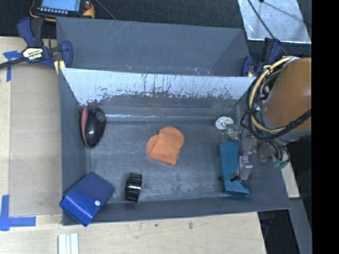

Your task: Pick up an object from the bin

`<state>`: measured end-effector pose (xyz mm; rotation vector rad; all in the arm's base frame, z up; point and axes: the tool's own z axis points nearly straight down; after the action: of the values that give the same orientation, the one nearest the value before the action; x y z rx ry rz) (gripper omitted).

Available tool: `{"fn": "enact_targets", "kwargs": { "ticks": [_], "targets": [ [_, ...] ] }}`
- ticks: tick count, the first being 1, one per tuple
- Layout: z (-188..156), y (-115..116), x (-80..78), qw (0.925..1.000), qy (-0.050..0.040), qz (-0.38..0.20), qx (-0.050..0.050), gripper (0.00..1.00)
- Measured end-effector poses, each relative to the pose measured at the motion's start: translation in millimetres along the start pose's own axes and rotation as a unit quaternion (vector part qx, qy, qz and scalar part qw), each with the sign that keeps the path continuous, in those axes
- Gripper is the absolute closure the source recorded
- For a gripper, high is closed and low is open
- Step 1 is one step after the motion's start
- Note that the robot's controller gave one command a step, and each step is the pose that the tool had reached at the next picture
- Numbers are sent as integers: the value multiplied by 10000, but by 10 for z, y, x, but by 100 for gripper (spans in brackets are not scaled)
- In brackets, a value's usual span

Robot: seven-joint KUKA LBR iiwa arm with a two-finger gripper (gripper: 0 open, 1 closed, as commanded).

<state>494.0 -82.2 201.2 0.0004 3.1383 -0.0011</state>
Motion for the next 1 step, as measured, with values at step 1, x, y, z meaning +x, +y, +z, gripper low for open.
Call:
{"fn": "enact_targets", "kwargs": {
  "ticks": [1],
  "targets": [
    [499, -135, -150, 9908, -36, -1350, 10, 0]
  ]
}}
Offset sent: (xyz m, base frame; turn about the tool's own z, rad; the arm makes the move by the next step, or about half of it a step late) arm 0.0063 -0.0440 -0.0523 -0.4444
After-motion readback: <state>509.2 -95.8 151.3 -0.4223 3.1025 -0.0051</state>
